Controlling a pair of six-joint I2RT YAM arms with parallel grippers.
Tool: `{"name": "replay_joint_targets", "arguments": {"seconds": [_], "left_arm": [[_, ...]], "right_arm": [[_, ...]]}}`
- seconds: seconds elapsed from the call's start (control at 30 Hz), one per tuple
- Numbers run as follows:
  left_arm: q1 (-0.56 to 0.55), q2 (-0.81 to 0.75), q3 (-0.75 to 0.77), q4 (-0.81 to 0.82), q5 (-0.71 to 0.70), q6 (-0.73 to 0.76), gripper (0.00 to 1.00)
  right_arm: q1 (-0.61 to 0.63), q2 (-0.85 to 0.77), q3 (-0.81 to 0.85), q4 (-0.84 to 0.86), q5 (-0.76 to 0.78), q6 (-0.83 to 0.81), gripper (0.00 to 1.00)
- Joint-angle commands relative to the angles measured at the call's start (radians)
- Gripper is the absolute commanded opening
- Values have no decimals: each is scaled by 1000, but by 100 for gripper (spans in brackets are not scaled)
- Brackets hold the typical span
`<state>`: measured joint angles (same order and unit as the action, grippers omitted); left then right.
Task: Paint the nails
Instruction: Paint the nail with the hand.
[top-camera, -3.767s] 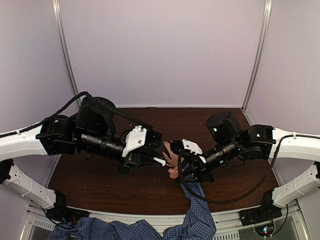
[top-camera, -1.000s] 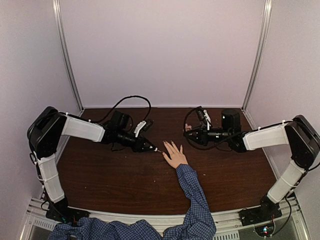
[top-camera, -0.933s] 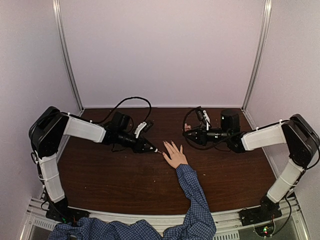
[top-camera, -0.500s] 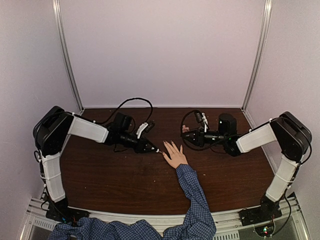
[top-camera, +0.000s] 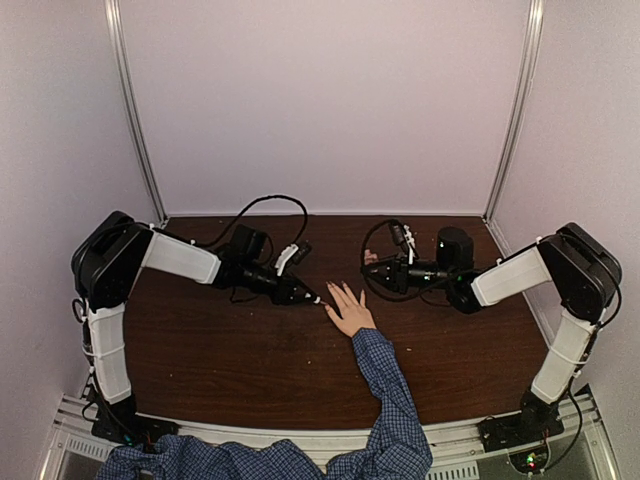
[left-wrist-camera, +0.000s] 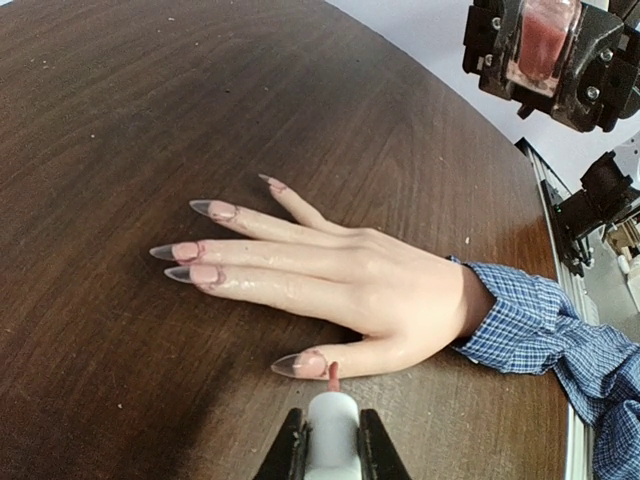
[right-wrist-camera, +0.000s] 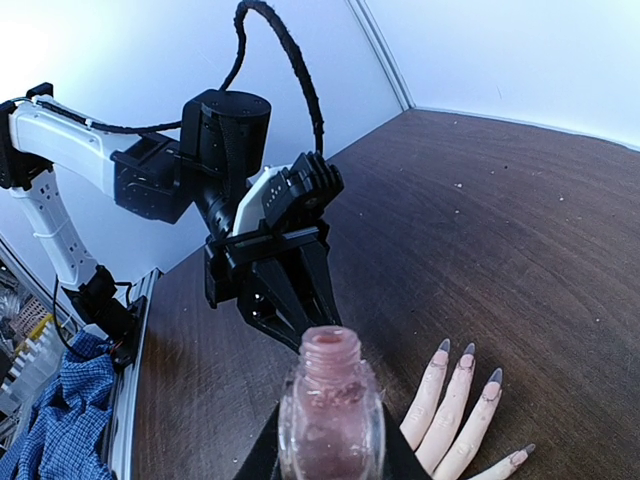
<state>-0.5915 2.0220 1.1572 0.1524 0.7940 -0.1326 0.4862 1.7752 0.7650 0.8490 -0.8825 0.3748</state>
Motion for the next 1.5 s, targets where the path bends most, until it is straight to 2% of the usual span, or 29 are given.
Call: {"name": "replay_joint_targets", "arguments": {"seconds": [0.0, 1.47], "left_arm": [[7, 23, 33, 1, 26, 7, 0], [-7, 70, 101, -89, -19, 25, 0]], "right_arm": [[-7, 13, 5, 51, -22, 14, 0], [-6, 17, 8, 58, -32, 21, 0]]}}
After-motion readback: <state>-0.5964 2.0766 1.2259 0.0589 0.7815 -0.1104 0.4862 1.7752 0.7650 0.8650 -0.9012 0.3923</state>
